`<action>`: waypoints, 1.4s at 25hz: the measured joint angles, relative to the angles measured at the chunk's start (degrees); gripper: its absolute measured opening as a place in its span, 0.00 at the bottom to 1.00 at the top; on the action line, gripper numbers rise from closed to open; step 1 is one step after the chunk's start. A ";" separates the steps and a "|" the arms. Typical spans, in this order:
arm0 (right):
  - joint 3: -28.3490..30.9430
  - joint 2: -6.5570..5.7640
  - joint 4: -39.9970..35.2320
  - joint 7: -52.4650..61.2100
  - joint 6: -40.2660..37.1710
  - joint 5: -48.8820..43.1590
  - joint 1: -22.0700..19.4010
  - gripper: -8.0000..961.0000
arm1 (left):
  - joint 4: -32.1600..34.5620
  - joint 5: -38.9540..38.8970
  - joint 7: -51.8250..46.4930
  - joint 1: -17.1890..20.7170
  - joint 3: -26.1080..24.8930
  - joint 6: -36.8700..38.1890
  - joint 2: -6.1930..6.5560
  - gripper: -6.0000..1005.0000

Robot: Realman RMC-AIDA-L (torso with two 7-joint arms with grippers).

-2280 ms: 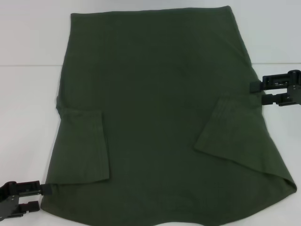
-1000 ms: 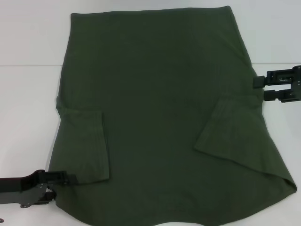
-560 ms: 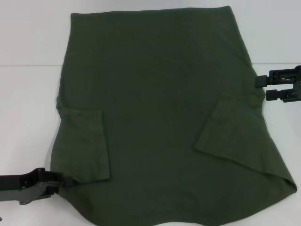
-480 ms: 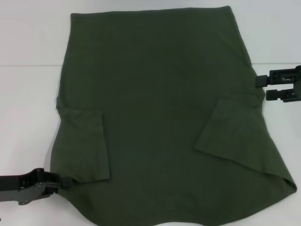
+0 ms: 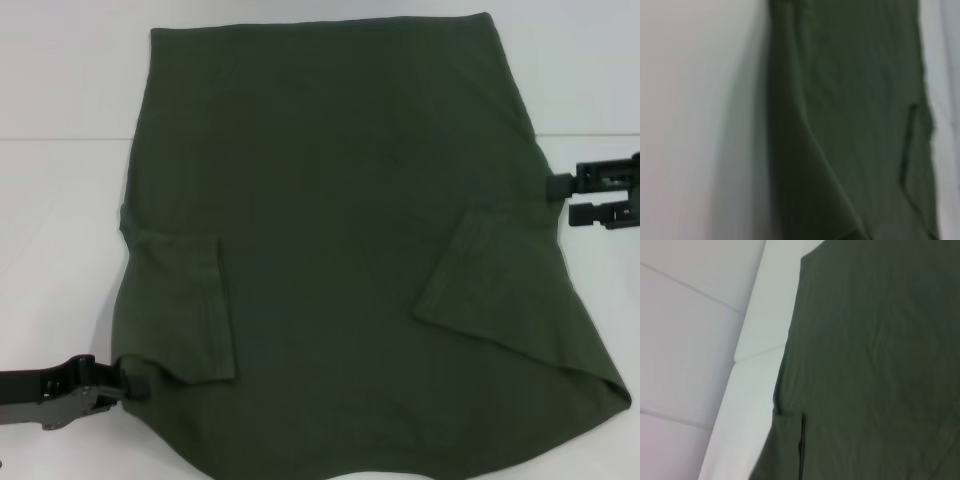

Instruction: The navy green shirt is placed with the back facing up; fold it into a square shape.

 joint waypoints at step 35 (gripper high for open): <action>-5.82 2.91 -3.86 4.16 -0.53 -26.98 -2.32 0.82 | -3.80 -1.80 4.42 -2.43 -1.70 -1.22 1.49 0.04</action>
